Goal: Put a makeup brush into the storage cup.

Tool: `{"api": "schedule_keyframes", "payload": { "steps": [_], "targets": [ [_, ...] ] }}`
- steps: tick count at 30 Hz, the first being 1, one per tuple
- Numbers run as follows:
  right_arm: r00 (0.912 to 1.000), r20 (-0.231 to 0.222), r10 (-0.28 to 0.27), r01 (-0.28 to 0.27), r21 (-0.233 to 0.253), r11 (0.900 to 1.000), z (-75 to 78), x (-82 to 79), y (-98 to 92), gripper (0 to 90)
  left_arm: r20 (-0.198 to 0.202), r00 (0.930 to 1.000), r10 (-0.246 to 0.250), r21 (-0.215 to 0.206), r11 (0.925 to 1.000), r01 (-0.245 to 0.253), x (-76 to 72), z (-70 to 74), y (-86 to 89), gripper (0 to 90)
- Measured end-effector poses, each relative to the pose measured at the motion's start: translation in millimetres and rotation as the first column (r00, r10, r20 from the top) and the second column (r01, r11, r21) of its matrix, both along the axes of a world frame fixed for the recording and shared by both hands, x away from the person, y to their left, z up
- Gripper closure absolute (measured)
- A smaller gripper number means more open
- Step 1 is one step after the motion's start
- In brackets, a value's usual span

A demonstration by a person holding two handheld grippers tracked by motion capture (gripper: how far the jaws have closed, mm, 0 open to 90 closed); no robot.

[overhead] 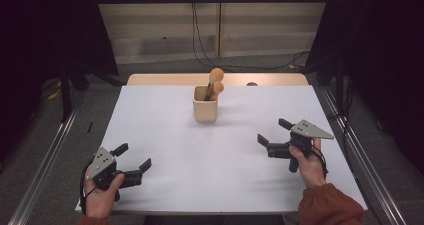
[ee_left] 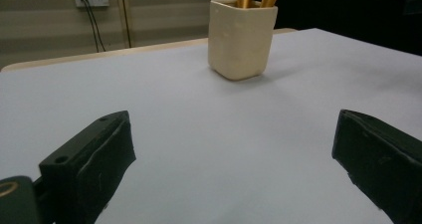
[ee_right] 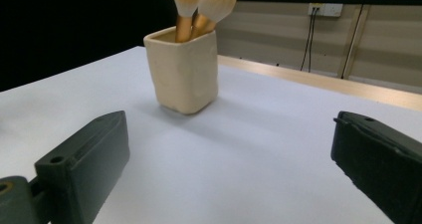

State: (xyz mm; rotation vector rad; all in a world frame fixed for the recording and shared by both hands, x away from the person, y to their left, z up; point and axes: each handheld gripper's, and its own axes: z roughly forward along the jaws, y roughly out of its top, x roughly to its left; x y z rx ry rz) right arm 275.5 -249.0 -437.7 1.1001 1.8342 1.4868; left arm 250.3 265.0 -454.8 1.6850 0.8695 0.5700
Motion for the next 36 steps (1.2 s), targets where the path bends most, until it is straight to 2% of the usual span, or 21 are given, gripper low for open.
{"api": "schedule_keyframes", "payload": {
  "steps": [3, 13, 15, 25, 36],
  "targets": [
    [1.0, -0.002, -0.009, 0.009, 0.002, 1.0, -3.0, -8.5, -5.5, 1.5, 0.005, 0.9999, -0.01, 0.015, 0.9998, 0.01, -0.7, 0.5, -0.7, 2.7],
    [0.9979, -0.031, -0.056, 0.056, -0.013, 0.998, -11.3, -28.8, -22.0, 1.5, 0.001, 0.9998, -0.021, 0.011, 0.9997, 0.021, -5.9, 1.1, -1.7, 2.6],
    [0.9963, -0.028, -0.082, 0.081, -0.017, 0.997, -11.2, -33.5, -27.4, 1.5, 0.0, 0.9999, -0.015, 0.011, 0.9998, 0.015, -7.4, 1.3, -1.9, 2.5],
    [0.9927, -0.052, -0.109, 0.108, -0.019, 0.994, -19.9, -55.4, -45.6, 1.5, -0.009, 0.9997, -0.02, -0.002, 0.9998, 0.02, -12.3, 1.5, -3.2, 2.3],
    [0.9875, -0.068, -0.142, 0.141, -0.026, 0.99, -23.4, -73.6, -56.6, 1.5, -0.009, 0.9997, -0.021, 0.001, 0.9998, 0.021, -14.1, 1.7, -2.0, 2.1]
  ]
}}
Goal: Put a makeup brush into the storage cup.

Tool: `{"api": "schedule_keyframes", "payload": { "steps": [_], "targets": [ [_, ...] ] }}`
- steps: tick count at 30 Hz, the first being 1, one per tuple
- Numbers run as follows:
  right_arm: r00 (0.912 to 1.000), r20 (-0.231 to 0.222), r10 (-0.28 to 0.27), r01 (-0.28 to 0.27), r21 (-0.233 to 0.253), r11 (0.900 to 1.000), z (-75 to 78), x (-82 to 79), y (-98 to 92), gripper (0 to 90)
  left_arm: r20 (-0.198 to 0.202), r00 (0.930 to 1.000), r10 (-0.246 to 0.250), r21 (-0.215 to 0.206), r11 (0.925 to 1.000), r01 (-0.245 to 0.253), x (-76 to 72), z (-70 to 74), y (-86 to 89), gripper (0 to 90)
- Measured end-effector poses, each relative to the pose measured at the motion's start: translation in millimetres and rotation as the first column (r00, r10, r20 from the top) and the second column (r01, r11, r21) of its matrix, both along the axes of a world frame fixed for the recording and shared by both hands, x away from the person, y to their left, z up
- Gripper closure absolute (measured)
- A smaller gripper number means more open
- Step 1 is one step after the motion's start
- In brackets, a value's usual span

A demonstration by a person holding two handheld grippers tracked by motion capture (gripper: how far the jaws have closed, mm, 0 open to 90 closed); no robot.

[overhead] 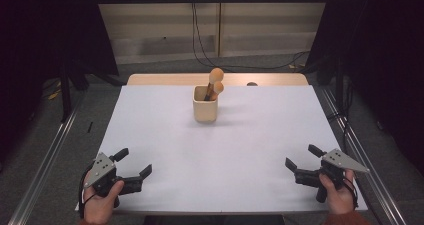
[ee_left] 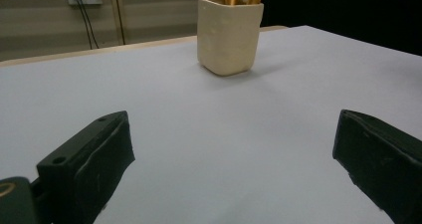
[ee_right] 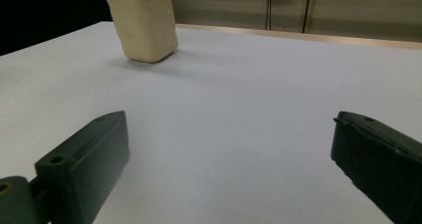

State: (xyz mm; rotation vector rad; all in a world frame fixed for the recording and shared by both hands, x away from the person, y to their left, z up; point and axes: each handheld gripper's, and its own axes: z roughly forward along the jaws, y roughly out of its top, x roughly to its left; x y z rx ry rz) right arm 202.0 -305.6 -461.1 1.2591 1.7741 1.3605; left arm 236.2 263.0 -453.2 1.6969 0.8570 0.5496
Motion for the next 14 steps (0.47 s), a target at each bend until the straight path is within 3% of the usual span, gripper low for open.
{"api": "schedule_keyframes", "payload": {
  "steps": [6, 14],
  "targets": [
    [0.9998, -0.002, -0.018, 0.018, 0.01, 1.0, -0.9, -0.8, -2.8, 1.5, -0.005, 0.9999, 0.01, -0.006, 0.9999, -0.01, 0.5, 0.0, 1.5, 2.1],
    [1.0, -0.004, -0.003, 0.003, 0.003, 1.0, -2.2, 1.0, 0.3, 1.0, -0.014, 0.9997, 0.02, -0.003, 0.9998, -0.02, 1.8, -0.5, 1.6, 2.2]
  ]
}}
